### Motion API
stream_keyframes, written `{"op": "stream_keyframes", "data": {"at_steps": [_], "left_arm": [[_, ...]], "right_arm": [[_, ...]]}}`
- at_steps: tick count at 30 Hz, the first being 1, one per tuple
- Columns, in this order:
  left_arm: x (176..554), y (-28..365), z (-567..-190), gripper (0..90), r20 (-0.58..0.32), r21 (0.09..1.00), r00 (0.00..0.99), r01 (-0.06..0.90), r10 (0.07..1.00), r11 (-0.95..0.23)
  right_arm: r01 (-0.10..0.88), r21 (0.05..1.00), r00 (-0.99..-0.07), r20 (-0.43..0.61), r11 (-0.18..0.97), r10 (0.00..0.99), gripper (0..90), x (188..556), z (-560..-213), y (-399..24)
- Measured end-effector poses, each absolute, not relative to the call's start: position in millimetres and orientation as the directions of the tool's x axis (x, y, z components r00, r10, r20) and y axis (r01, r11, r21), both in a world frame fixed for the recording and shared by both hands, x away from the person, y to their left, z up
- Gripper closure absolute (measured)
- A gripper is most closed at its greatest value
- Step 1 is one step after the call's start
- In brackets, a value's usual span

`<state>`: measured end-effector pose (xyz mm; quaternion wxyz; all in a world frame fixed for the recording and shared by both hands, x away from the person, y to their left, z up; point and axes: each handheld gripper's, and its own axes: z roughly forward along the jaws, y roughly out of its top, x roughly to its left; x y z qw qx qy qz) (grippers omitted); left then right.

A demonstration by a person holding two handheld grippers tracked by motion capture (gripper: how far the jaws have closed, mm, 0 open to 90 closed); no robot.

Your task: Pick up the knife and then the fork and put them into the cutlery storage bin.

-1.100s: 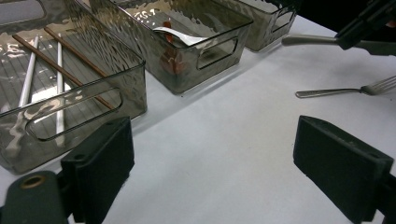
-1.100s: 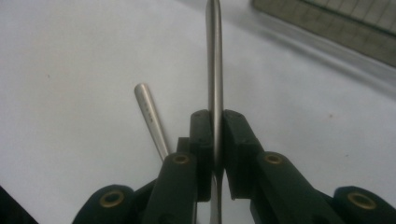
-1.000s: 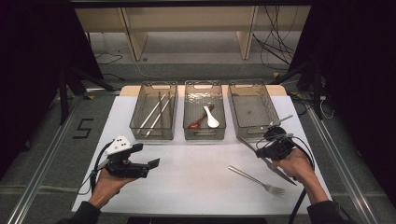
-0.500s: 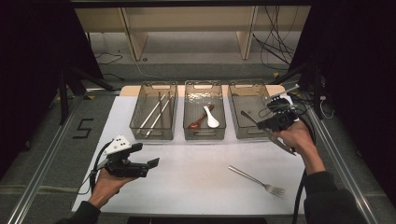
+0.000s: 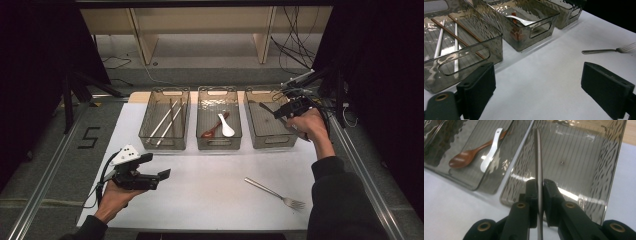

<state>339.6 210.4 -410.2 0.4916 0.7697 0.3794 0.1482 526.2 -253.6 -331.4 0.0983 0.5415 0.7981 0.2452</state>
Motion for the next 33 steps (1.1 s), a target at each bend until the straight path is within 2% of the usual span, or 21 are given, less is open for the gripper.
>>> {"op": "stream_keyframes", "data": {"at_steps": [10,33], "left_arm": [[338.8,211.2,-409.0,11.7,-0.153,0.874,0.669,0.435,0.727,-0.216],[337.9,208.9,-408.4,11.7,-0.154,0.873,0.680,0.433,0.717,-0.223]], "right_arm": [[0.830,0.481,-0.373,0.103,0.282,0.922,83.7,554.8,-337.1,-246.1],[0.849,0.443,-0.356,0.075,0.289,0.932,83.6,574.8,-356.2,-239.4]]}}
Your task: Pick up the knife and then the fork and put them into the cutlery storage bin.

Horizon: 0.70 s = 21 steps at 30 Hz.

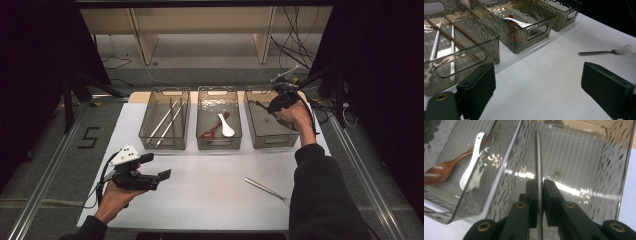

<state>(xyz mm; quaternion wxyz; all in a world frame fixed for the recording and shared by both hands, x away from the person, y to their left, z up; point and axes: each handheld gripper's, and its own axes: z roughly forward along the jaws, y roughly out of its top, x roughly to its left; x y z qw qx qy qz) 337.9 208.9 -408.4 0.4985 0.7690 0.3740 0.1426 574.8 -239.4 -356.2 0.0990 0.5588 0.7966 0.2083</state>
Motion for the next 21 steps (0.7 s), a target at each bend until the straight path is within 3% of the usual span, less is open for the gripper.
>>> {"op": "stream_keyframes", "data": {"at_steps": [13,17,19,21], "left_arm": [[337.5,208.0,-407.8,11.7,-0.152,0.875,0.685,0.428,0.713,-0.225],[337.1,207.7,-406.9,11.7,-0.154,0.877,0.690,0.425,0.708,-0.224],[336.7,207.3,-406.6,11.7,-0.152,0.877,0.690,0.424,0.708,-0.225],[336.6,207.3,-406.9,11.7,-0.151,0.876,0.692,0.425,0.706,-0.229]], "right_arm": [[0.847,0.431,-0.360,0.032,0.312,0.932,83.5,582.5,-358.1,-232.6],[0.822,0.437,-0.392,-0.028,0.364,0.919,82.1,586.4,-363.8,-223.7],[0.805,0.449,-0.399,-0.072,0.387,0.914,77.7,587.5,-367.4,-218.3],[0.790,0.475,-0.403,-0.073,0.387,0.912,66.0,588.5,-367.1,-215.6]]}}
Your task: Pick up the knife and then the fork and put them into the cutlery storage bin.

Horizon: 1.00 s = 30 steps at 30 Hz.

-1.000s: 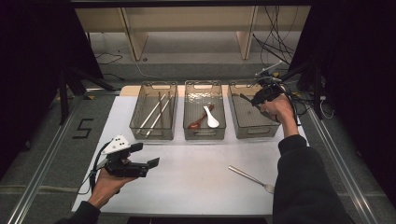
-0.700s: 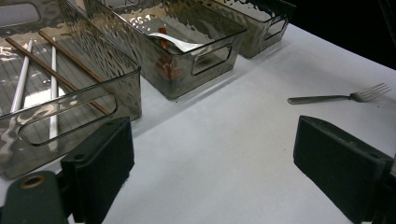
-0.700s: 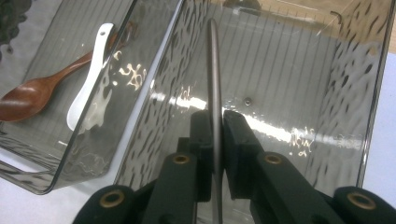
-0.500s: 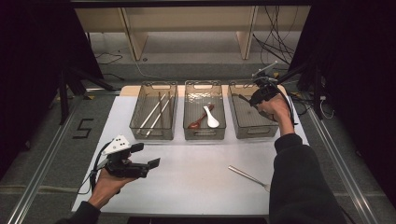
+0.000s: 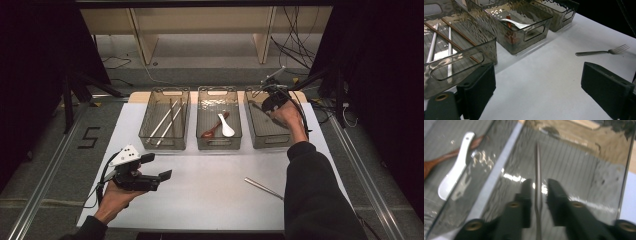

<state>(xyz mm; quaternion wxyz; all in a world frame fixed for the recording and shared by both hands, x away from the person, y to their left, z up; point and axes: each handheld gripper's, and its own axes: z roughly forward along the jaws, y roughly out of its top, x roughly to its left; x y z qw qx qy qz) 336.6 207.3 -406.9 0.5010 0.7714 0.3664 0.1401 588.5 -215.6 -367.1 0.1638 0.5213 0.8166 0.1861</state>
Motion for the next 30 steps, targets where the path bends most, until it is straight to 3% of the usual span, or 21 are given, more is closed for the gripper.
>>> {"op": "stream_keyframes", "data": {"at_steps": [9,18,30], "left_arm": [[336.4,207.0,-407.0,11.7,-0.150,0.875,0.690,0.426,0.708,-0.230],[336.6,207.0,-407.5,11.7,-0.148,0.873,0.687,0.429,0.712,-0.232],[337.2,206.8,-408.2,11.7,-0.148,0.872,0.684,0.431,0.714,-0.232]], "right_arm": [[0.775,0.503,-0.429,-0.024,0.382,0.903,56.3,576.2,-350.8,-221.2],[0.804,0.436,-0.448,-0.003,0.405,0.894,52.7,559.1,-353.9,-232.7],[0.803,0.493,-0.418,0.066,0.335,0.906,42.0,534.3,-350.0,-257.5]]}}
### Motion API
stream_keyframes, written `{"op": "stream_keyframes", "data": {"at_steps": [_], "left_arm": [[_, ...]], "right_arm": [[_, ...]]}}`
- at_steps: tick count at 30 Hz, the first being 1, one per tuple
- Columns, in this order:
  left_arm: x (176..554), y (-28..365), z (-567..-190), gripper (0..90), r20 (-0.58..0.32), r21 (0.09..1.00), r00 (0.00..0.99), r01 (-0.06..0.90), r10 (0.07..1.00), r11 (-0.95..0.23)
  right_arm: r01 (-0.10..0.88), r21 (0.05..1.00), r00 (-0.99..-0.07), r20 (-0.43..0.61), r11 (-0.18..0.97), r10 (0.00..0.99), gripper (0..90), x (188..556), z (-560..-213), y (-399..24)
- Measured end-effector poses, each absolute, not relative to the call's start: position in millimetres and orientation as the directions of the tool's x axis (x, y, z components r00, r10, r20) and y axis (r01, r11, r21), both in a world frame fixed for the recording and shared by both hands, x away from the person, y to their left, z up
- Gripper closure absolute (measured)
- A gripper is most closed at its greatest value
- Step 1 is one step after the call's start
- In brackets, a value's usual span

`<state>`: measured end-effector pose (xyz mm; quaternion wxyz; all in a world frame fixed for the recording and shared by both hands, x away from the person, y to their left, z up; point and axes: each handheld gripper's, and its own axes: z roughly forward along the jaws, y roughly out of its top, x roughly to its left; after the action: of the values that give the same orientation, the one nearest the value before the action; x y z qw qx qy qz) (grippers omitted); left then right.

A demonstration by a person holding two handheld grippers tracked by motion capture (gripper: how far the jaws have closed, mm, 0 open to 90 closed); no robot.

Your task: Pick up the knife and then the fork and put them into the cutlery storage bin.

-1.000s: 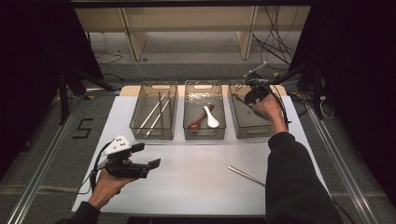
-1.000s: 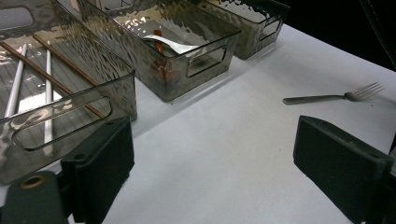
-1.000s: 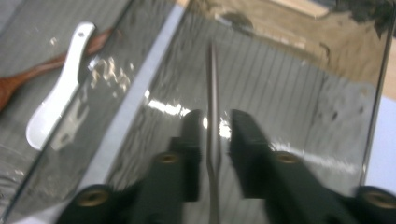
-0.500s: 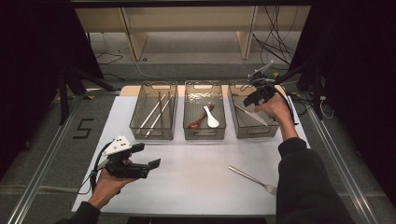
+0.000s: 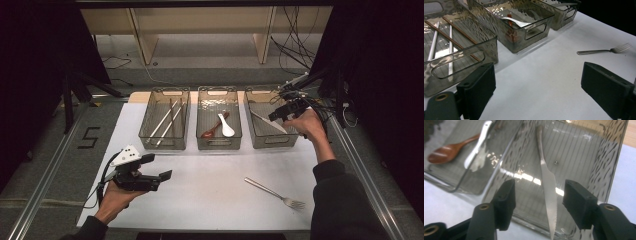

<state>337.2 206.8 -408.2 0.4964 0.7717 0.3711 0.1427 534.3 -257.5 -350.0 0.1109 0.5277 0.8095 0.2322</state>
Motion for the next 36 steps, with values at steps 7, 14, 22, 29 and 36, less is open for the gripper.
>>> {"op": "stream_keyframes", "data": {"at_steps": [7,14,22,29,36], "left_arm": [[337.1,207.0,-407.9,11.6,-0.150,0.873,0.683,0.431,0.715,-0.229],[337.1,207.6,-407.5,11.5,-0.155,0.876,0.682,0.430,0.714,-0.220],[337.4,208.5,-408.0,11.5,-0.157,0.874,0.680,0.433,0.717,-0.219],[337.2,207.6,-407.8,11.4,-0.153,0.875,0.680,0.431,0.717,-0.222],[336.8,208.5,-407.5,11.4,-0.153,0.877,0.681,0.428,0.717,-0.219]], "right_arm": [[0.760,0.550,-0.466,0.092,0.345,0.880,37.0,504.2,-339.0,-255.0],[0.715,0.582,-0.535,0.100,0.387,0.839,34.4,467.9,-336.4,-245.7],[0.675,0.602,-0.607,0.126,0.425,0.785,33.8,428.3,-349.9,-236.0],[0.685,0.554,-0.633,0.132,0.473,0.763,33.4,406.6,-367.7,-233.2],[0.703,0.494,-0.640,0.126,0.511,0.758,32.0,395.7,-385.4,-232.0]]}}
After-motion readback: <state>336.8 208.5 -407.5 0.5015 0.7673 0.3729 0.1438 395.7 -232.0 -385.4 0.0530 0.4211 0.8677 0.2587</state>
